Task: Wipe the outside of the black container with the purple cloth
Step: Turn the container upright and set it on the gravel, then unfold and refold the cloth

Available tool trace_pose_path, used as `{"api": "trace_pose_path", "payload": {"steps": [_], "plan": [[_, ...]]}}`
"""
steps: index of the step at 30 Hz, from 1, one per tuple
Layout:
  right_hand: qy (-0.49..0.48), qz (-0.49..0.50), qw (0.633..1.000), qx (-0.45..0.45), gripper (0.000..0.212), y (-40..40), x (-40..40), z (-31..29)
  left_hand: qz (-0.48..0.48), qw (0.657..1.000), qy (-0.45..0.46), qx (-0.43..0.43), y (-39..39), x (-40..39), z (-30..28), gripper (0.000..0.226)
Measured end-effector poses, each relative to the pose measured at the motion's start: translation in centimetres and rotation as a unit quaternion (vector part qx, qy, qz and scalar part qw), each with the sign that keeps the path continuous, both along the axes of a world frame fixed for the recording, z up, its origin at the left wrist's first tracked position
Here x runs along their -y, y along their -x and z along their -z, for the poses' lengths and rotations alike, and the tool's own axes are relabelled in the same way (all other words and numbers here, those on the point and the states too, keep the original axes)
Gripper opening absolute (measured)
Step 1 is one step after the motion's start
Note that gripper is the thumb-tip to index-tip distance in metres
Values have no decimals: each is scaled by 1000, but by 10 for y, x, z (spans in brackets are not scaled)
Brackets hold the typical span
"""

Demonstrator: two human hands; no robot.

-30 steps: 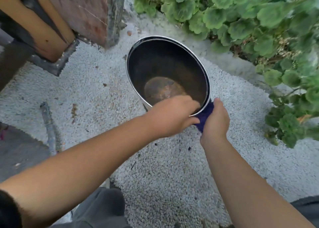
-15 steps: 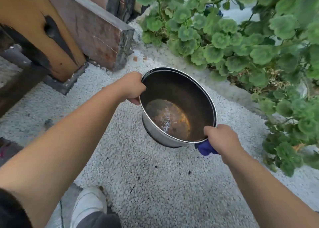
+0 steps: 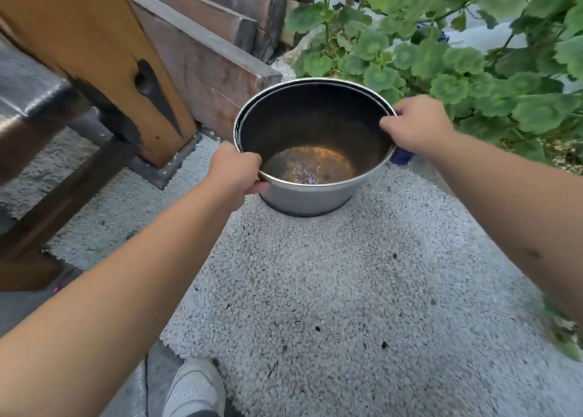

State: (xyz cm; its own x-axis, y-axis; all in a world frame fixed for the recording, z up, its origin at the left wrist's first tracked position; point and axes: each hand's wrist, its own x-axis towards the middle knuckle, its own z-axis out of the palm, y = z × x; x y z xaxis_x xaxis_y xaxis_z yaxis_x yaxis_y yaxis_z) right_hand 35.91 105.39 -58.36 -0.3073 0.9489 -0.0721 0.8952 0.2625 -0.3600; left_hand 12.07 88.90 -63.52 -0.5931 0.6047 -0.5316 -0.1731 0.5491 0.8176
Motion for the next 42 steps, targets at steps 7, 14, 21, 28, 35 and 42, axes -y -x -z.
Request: {"api": "trace_pose_path", "payload": {"steps": [7, 14, 21, 28, 35, 42], "plan": [[-23, 79, 996, -32, 25, 23, -21, 55, 34, 994, 50, -89, 4, -20, 2, 34], [-9, 131, 966, -224, 31, -34, 11, 50, -35, 999, 21, 9, -11, 26, 10, 67], [219, -4, 840, -497, 34, -91, 110, 5, 101, 988, -115, 2, -115, 71, -13, 11], [254, -74, 860, -436, 54, -81, 166, -16, 235, 841, -145, 465, -149, 60, -40, 72], [290, -85, 837, -456, 55, -95, 178, -5, 235, 901, -136, 340, -147, 63, -21, 39], [375, -12, 799, -470, 15, -92, 180, 6, 177, 835, -166, 493, -129, 74, -10, 49]]}}
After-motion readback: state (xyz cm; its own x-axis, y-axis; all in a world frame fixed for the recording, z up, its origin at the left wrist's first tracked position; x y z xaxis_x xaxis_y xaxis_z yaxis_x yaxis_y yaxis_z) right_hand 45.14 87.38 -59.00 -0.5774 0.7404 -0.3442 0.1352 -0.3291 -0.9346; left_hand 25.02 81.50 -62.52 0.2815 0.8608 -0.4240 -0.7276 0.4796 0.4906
